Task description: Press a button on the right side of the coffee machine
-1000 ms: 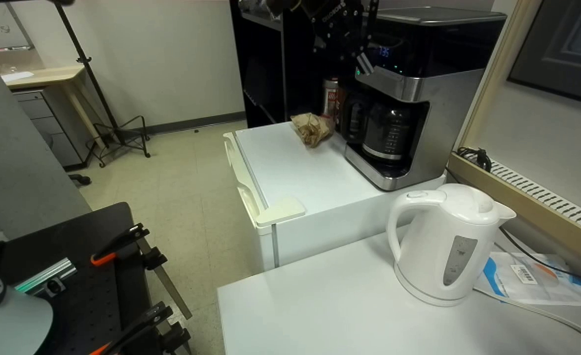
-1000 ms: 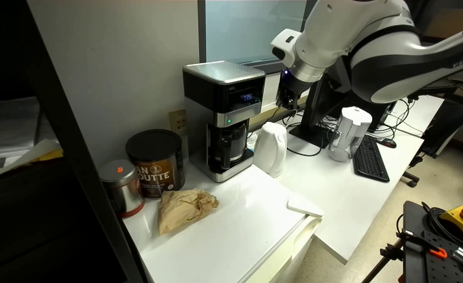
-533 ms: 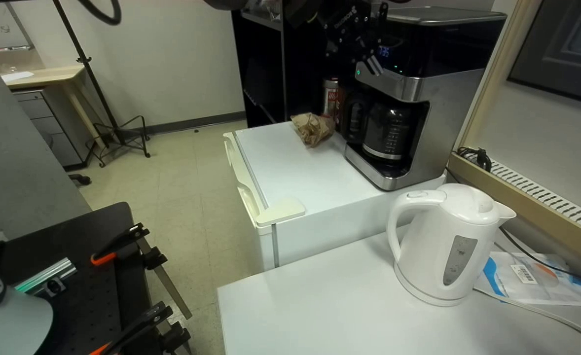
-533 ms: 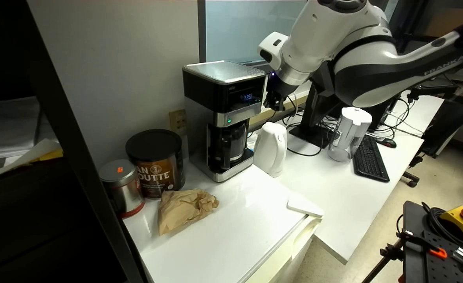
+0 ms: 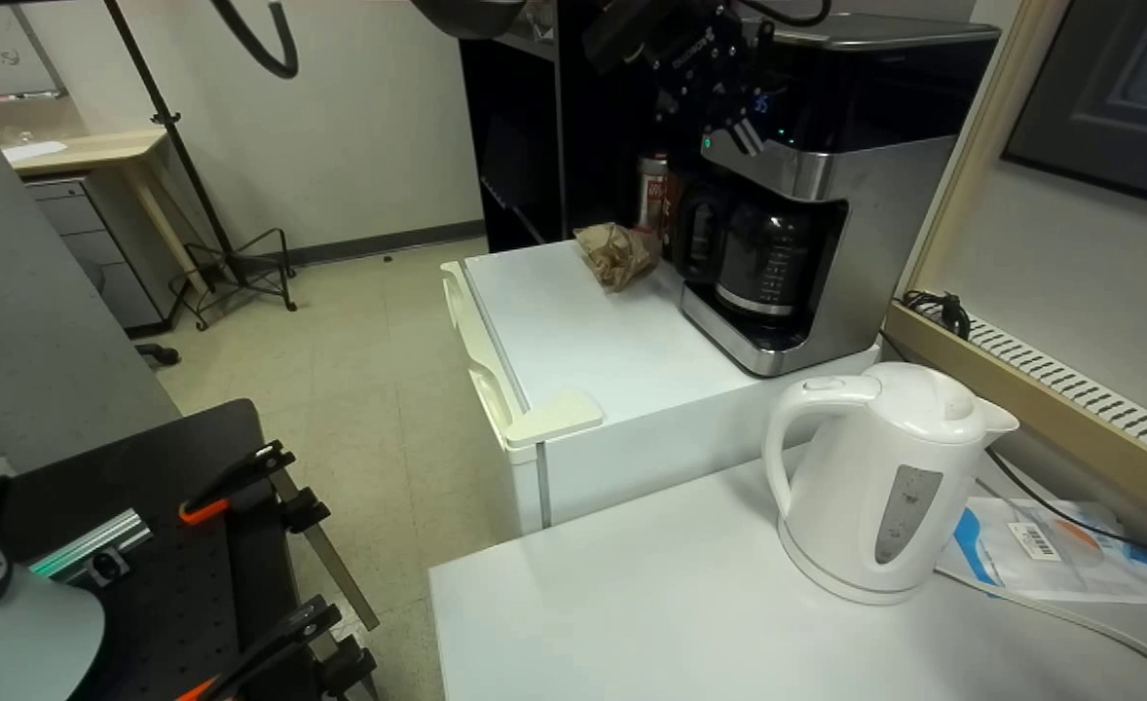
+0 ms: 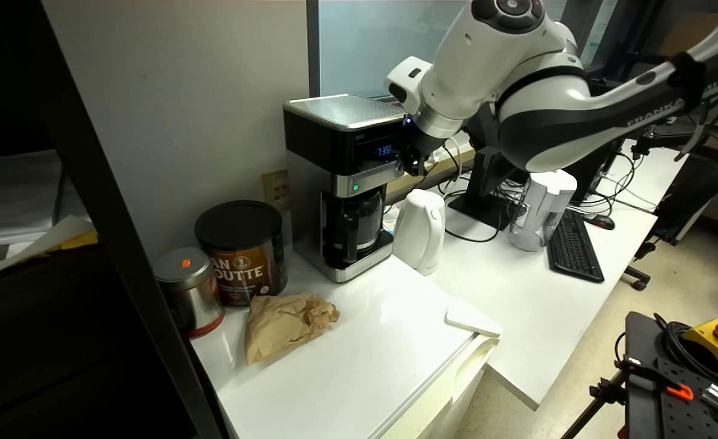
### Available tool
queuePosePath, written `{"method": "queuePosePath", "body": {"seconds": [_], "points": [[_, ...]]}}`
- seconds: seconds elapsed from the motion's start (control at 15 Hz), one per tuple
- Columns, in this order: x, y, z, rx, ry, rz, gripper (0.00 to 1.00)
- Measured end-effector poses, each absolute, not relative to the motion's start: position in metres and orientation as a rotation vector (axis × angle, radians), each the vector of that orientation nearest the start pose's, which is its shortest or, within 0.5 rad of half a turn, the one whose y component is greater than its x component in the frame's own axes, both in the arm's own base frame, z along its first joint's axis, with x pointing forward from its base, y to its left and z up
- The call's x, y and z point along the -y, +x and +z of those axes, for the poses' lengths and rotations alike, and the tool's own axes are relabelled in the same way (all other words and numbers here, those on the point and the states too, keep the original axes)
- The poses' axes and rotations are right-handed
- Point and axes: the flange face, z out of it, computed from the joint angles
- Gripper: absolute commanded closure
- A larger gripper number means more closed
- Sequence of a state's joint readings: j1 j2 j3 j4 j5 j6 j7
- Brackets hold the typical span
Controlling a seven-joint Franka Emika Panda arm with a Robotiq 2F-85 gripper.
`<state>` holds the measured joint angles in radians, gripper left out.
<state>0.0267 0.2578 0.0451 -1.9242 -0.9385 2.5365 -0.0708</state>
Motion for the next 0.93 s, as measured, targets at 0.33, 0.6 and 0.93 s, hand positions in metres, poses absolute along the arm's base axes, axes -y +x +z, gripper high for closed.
{"method": "queuePosePath", "body": {"seconds": [0.33, 0.6, 0.93], "points": [[-0.0536, 0.6413, 0.3909, -0.991, 2.246, 0.444, 1.0], [-0.0538, 0.6413, 0.3902, -0.988, 2.244, 0.444, 1.0], [-0.0542, 0.6411, 0.3894, -0.994, 2.235, 0.442, 1.0]]}}
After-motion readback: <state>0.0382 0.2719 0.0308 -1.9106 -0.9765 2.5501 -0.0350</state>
